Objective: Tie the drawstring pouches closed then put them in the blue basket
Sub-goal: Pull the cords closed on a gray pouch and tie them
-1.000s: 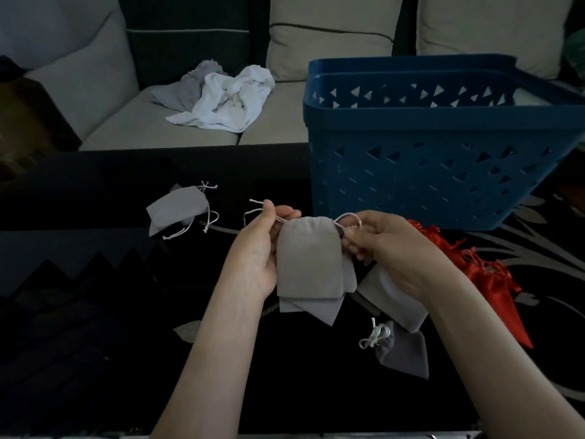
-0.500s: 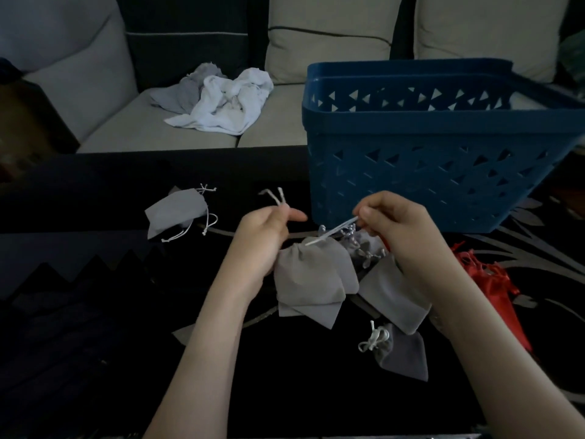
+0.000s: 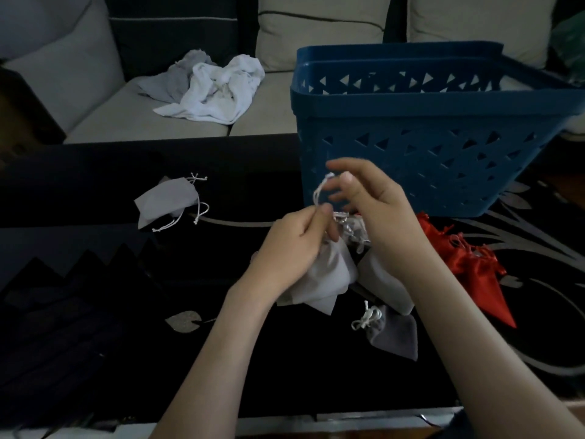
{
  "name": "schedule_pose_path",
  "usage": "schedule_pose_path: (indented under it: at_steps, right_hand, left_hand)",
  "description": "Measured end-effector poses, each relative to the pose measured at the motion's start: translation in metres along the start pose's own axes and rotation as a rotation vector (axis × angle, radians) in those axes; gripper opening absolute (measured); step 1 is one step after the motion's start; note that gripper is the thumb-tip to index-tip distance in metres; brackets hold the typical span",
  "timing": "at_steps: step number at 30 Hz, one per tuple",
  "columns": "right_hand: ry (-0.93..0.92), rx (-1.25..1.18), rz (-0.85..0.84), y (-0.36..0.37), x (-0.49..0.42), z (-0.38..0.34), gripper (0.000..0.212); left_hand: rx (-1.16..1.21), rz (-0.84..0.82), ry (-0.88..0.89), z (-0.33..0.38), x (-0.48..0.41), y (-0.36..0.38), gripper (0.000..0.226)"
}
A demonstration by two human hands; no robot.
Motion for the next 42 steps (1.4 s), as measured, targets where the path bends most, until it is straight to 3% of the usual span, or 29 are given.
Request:
schedule_pose_path:
  at_steps: [3,5,7,9,12,14,16,22,27,32,36,39,42]
  right_hand:
    - [0.119,-0.017,-0.091,0.01,0.006,0.012,0.022]
    - [0.094,0.134,-0.135,0.016,0.008,0.012,0.013]
    - [-0.01,0.354,-0.065,0.011,0.007,0.005,0.014]
    - [-0.068,0.389,0.039,0.003,0.007,-0.002,0.019]
    - [-0.035,0.256,0.081,0.0,0.008,0.001,0.017]
    - [0.058,-0.016,-0.046,0.014,0.009,0.012,0.011]
    - [0.124,-0.281,-0.176,0.03,0.012,0.02,0.021]
    - [0.122,-0.192,-0.147,0.028,0.008,0.027,0.02]
    - [0.173,-0.154,-0.095,0.019,0.006,0.03,0.02]
    - [0.16,-0.065,-0.032,0.006,0.005,0.025,0.02]
    - [0.154,-0.067,-0.04,0.01,0.007,0.024,0.015]
    - [0.207,-0.145,-0.085,0.017,0.01,0.028,0.022]
    - [0.252,-0.098,-0.146,0.022,0.008,0.028,0.029]
  left_hand:
    - [0.178,0.033,-0.075,-0.005,0.001,-0.006,0.045]
    - [0.231,0.071,-0.104,-0.008,0.001,-0.011,0.052]
    - [0.251,0.081,-0.125,-0.009,0.0,-0.013,0.058]
    - [0.295,0.066,-0.163,-0.013,-0.002,-0.011,0.049]
    - [0.48,0.005,-0.218,-0.019,-0.004,-0.006,0.036]
    - [0.62,-0.001,-0.211,-0.02,-0.006,-0.007,0.034]
    - [0.742,0.01,-0.183,-0.019,-0.008,-0.009,0.033]
    - [0.774,0.046,-0.156,-0.021,-0.008,-0.018,0.024]
    - [0.566,0.042,-0.078,-0.019,-0.005,-0.021,0.017]
    - [-0.099,0.217,0.146,-0.004,0.002,-0.032,0.003]
    - [-0.408,0.303,0.252,0.003,0.005,-0.03,0.009]
    - [-0.47,0.378,0.313,0.011,0.008,-0.032,0.012]
    - [-0.353,0.397,0.358,0.02,0.012,-0.032,0.02]
Point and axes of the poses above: each hand's wrist, its own x-axis away from the middle knuckle, its own y-axis out of the palm, z = x × y, the point moved 8 cm from there along -x, towards the middle knuckle, and after that the axes turned 1 degree about -x, right-handed, at the moved point
